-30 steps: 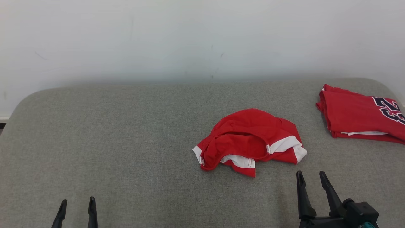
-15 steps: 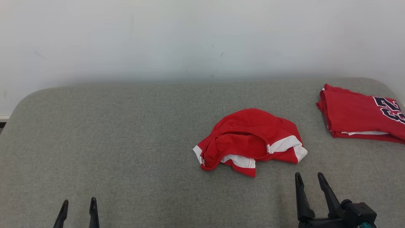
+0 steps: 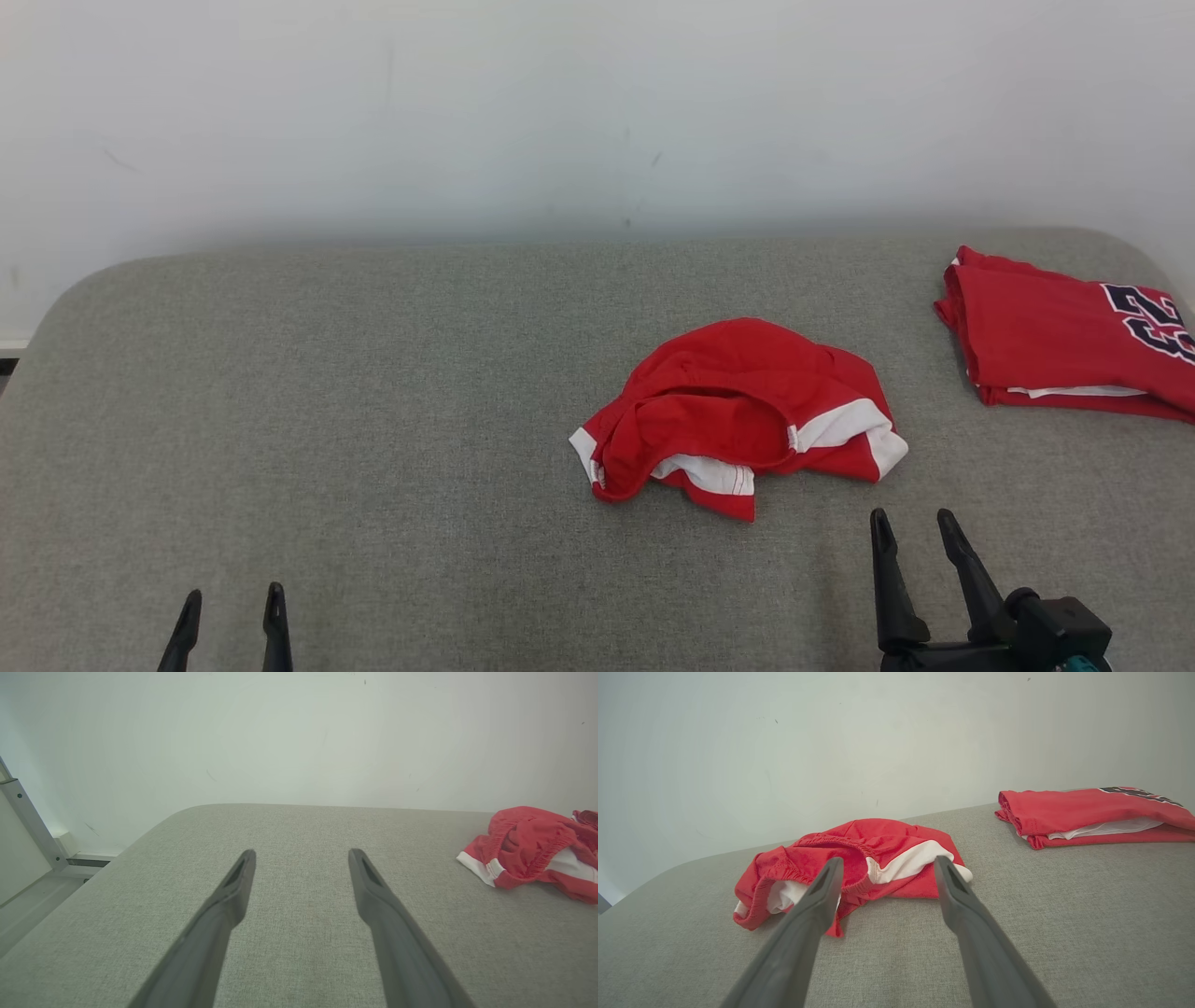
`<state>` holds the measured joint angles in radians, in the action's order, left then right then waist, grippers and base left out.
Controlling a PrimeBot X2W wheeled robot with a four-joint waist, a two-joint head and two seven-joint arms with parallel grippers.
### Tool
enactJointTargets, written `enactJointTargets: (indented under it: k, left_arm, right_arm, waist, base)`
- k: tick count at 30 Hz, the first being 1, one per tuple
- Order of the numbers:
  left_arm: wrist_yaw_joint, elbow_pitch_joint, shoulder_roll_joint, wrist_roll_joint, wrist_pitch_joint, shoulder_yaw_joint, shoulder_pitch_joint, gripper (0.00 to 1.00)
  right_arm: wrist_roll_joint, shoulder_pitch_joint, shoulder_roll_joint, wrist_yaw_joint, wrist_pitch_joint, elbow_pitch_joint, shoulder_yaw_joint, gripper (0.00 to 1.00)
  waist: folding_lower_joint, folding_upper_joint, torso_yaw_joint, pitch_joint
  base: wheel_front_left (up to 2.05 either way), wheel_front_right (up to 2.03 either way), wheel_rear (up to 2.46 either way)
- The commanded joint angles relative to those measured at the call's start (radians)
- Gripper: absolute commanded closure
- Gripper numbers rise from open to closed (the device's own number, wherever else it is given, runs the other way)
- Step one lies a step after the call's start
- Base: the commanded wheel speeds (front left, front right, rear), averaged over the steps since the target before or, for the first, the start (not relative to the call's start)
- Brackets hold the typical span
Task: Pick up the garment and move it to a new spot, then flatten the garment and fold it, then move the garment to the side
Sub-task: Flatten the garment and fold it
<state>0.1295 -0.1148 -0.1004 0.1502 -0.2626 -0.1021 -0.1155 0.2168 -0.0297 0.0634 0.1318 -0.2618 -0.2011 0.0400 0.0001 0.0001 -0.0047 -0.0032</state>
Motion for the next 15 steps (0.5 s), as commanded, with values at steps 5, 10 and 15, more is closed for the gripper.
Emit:
enactJointTargets:
  k: [5,10,15]
  left_arm:
    - [0.000,0.000,0.004,-0.014,-0.003,-0.006,0.006,0.00]
    - [0.000,-0.003,0.005,-0.015,-0.003,-0.007,0.007,0.00]
    - [0.000,-0.004,0.006,-0.016,-0.003,-0.006,0.008,0.00]
  right_arm:
    - [-0.008,-0.004,-0.002,-0.003,-0.004,0.001,-0.001,0.00]
    - [-0.008,-0.005,-0.002,-0.003,-0.004,0.001,-0.001,0.00]
    - [-0.004,-0.001,0.002,-0.003,-0.004,-0.002,-0.001,0.00]
  waist:
    - [-0.0001,-0.0001,0.000,-0.002]
    - [-0.0001,-0.0001,-0.001,-0.004]
    - [-0.0001,-0.0001,-0.001,-0.005]
  base:
    - [0.00,0.00,0.00]
    - [0.00,0.00,0.00]
    - [0.00,0.00,0.00]
